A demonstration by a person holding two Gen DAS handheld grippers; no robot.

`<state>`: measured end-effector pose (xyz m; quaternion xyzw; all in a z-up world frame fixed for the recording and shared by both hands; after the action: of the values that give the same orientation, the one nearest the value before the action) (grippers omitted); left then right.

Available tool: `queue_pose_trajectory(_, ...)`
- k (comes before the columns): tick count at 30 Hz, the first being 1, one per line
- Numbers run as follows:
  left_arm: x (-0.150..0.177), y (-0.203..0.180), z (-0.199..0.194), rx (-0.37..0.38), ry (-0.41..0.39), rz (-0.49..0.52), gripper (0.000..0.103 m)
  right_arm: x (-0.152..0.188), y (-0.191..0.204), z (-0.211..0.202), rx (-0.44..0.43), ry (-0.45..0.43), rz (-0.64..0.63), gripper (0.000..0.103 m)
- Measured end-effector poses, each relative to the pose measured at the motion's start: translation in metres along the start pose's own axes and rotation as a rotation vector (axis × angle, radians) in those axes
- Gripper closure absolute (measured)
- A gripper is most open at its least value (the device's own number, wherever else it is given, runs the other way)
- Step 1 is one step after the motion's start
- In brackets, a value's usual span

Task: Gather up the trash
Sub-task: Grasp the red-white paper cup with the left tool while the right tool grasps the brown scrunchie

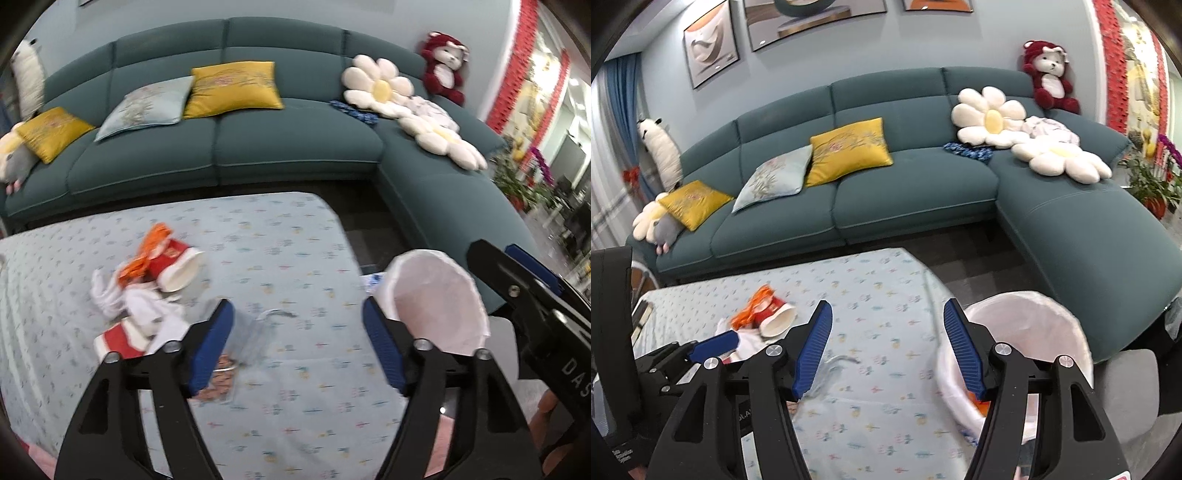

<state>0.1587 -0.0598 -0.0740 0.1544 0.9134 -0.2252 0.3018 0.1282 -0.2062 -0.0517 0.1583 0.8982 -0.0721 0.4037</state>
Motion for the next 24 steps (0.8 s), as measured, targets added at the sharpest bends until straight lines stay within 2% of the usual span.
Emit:
queue_pose_trajectory(1, 0.001, 0.008, -0.003, -0.017, -0.005, -0.009, 0.023, 0.003, 0.009, 0.000, -0.009, 0.006, -0.009, 0.042)
queue_pose_trajectory(4, 0.010, 0.038, -0.014, -0.055, -0.011, -0.033, 0.017, 0.013, 0.035, 0.001, -0.034, 0.021, -0.040, 0.042)
queue_pose_trajectory(15, 0.057, 0.153, -0.038, -0.182, 0.024, -0.191, 0.016, 0.067, 0.124, 0.023, -0.108, 0.123, -0.160, 0.042)
queue_pose_trajectory(24, 0.089, 0.233, -0.033, -0.224, 0.069, -0.338, 0.016, 0.111, 0.174, 0.063, -0.113, 0.227, -0.227, 0.042)
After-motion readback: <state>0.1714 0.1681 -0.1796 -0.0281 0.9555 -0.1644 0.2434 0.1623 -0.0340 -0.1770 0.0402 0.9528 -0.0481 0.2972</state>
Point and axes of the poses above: each gripper's, at about its wrist camera, not at the fingertips, and z roughly the way its jaws point, y to its left, x to its underside, the point moved 7 cm from there along z, roughly the way its jaws point, and after that the axes turned 15 degrees about x, right-handed, at the moved point
